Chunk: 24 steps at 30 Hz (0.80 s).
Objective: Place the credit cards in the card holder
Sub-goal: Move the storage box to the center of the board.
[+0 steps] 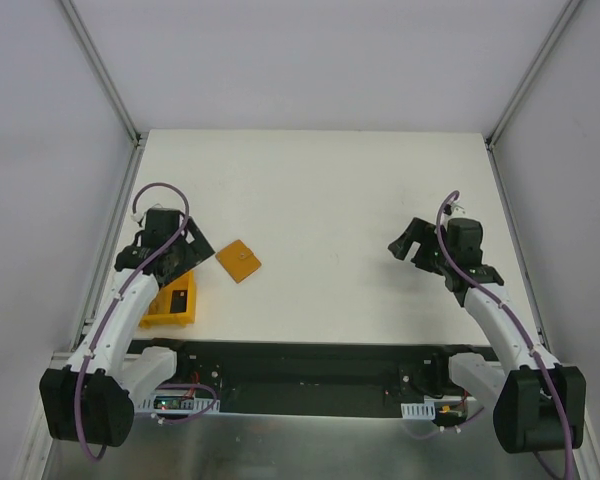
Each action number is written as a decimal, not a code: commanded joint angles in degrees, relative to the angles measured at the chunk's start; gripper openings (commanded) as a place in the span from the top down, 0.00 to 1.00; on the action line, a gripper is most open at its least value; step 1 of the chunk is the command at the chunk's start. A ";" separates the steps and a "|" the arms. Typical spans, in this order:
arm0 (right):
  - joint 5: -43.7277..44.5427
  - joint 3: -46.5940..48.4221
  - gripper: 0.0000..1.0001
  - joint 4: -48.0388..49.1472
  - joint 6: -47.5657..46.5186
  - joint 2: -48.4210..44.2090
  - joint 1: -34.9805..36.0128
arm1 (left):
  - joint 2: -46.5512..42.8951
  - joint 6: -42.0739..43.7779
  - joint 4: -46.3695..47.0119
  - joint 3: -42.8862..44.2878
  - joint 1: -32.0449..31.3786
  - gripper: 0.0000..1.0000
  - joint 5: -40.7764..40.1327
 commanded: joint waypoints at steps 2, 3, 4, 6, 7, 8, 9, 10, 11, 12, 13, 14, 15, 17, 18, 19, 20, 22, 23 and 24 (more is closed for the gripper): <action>0.38 3.28 0.04 0.50 -0.79 1.75 -0.24 | 4.20 1.31 0.73 0.50 0.49 0.01 -0.31; 0.47 3.28 0.04 0.59 -0.88 1.93 -0.24 | 5.26 1.49 0.81 0.85 0.49 0.01 0.04; 0.47 3.28 0.04 0.59 -0.88 2.28 -0.24 | 5.70 1.75 1.08 1.12 0.49 0.01 -0.04; 0.47 3.37 0.04 0.50 -0.88 2.90 -0.24 | 7.37 2.19 1.43 1.56 0.58 0.01 -0.22; 0.56 3.54 0.04 0.50 -0.88 3.25 -0.16 | 8.16 2.45 1.52 1.99 0.84 0.01 0.04; 0.65 3.63 0.04 0.59 -0.88 3.43 -0.24 | 8.51 2.37 1.78 2.17 0.84 0.01 0.22; 0.73 3.63 0.04 0.59 -0.88 3.60 -0.16 | 8.95 2.37 2.22 2.26 0.93 0.01 0.39; 0.91 3.63 0.04 0.59 -0.88 3.78 -0.24 | 9.31 2.45 2.66 2.26 1.02 0.01 0.83; 1.08 3.63 0.04 0.50 -0.88 3.95 -0.24 | 9.92 2.45 3.18 2.44 1.19 0.01 1.09; 1.35 3.63 0.04 0.59 -0.96 4.13 -0.24 | 10.62 2.37 3.54 2.70 1.37 0.01 1.27; 1.52 3.80 0.04 0.59 -0.96 4.31 -0.24 | 11.24 2.45 3.97 2.88 1.54 0.01 1.62; 1.53 3.89 0.04 0.59 -1.05 4.48 -0.24 | 12.03 2.45 4.59 3.14 1.72 0.01 1.80; 1.61 3.81 0.04 0.59 -1.14 4.66 -0.24 | 12.73 2.63 4.94 3.66 2.07 0.01 2.06; 1.79 3.98 0.04 0.50 -1.31 5.18 -0.24 | 14.22 2.72 5.47 4.45 2.60 0.01 1.98; 1.88 3.98 0.04 0.50 -1.40 5.36 -0.24 | 14.84 2.72 5.82 4.89 2.77 0.01 1.71; 2.05 4.07 0.04 0.50 -1.49 5.54 -0.24 | 15.28 2.89 6.35 5.16 2.95 0.01 1.80; 2.23 4.07 0.04 0.50 -1.58 5.71 -0.24 | 15.81 3.24 7.05 5.68 3.30 0.01 1.97; 2.67 4.16 0.04 0.50 -1.75 6.06 -0.24 | 17.39 3.33 7.40 7.00 3.74 0.03 2.24; 2.84 4.24 0.04 0.50 -1.84 6.33 -0.24 | 18.00 3.51 7.75 7.70 3.83 0.04 2.15; 2.93 4.25 0.04 0.50 -2.02 6.50 -0.24 | 18.97 3.60 8.02 8.23 3.92 0.05 2.41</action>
